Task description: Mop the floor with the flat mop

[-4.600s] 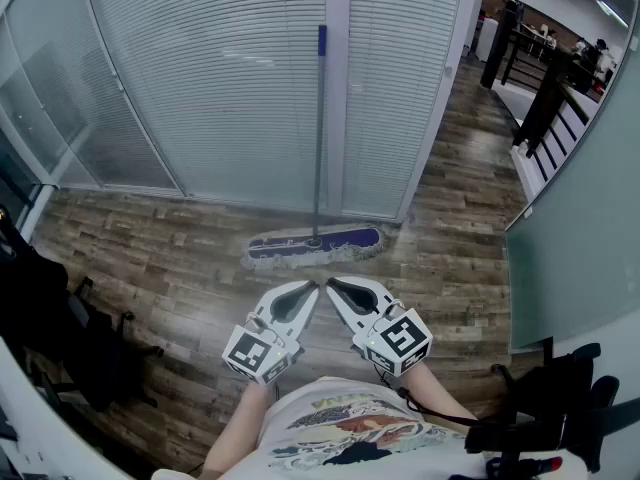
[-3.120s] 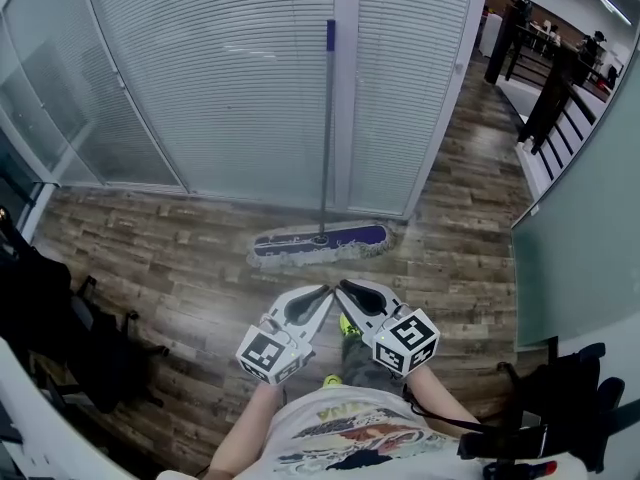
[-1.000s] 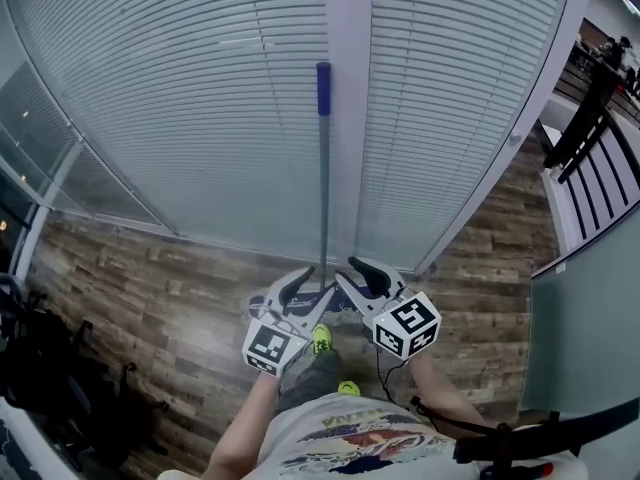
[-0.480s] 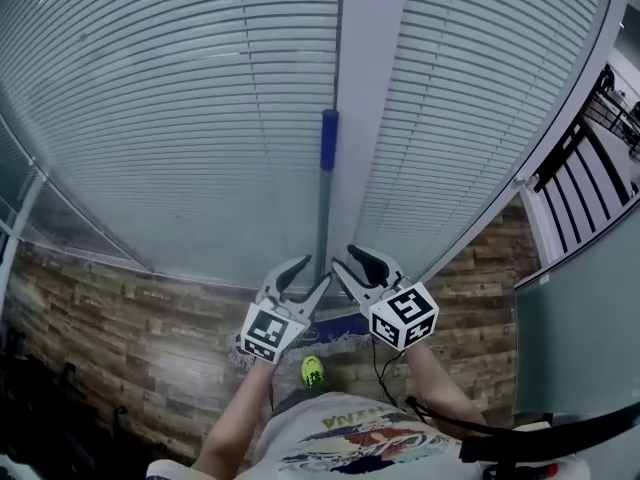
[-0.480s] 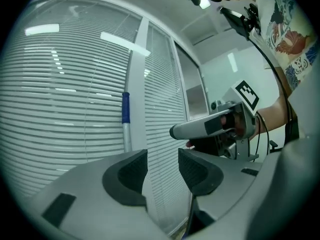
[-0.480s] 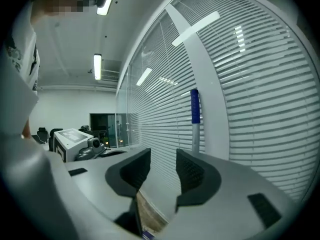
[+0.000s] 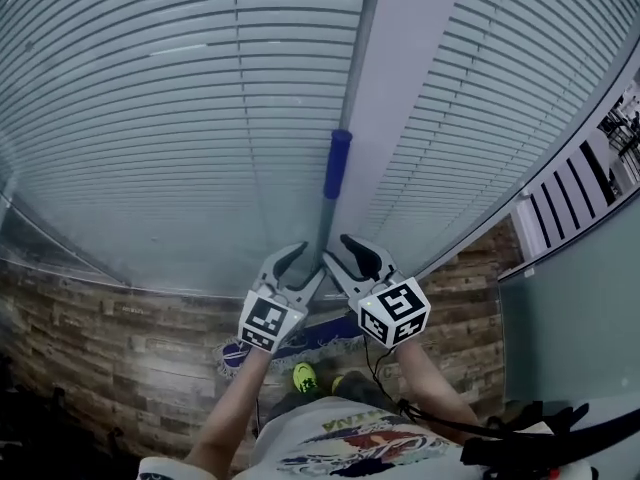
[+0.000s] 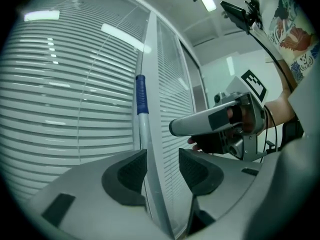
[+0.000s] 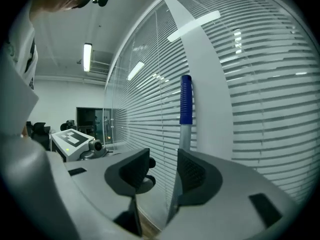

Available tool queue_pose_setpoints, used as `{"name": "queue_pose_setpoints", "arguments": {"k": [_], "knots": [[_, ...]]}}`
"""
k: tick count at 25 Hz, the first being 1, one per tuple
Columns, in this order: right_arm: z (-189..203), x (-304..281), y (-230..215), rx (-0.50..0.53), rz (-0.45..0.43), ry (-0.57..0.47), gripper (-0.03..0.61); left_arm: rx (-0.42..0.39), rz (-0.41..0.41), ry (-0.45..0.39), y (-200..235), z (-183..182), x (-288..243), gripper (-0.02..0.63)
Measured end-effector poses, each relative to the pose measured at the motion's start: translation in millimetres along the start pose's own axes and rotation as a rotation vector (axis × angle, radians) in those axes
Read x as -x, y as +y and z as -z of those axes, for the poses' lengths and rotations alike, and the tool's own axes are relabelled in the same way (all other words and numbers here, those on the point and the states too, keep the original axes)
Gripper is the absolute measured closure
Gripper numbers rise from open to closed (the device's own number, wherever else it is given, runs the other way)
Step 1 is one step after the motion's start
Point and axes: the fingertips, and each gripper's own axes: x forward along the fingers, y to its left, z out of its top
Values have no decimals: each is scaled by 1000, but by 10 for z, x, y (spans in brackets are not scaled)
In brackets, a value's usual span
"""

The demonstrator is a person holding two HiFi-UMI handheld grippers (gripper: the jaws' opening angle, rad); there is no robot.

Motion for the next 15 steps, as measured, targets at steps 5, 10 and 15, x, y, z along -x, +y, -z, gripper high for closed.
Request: {"name": "queue_pose_setpoints", "arguments": {"k": [5, 10, 15], "knots": [[-222, -234, -272, 24, 63, -8, 425, 10, 12, -14, 247, -48, -307, 437], [-354, -270, -338, 61, 82, -2, 423, 1, 11, -22, 275, -90, -491, 435], [-417, -372, -452, 71, 87, 5, 423, 8, 13, -22, 385, -67, -714, 436]]}}
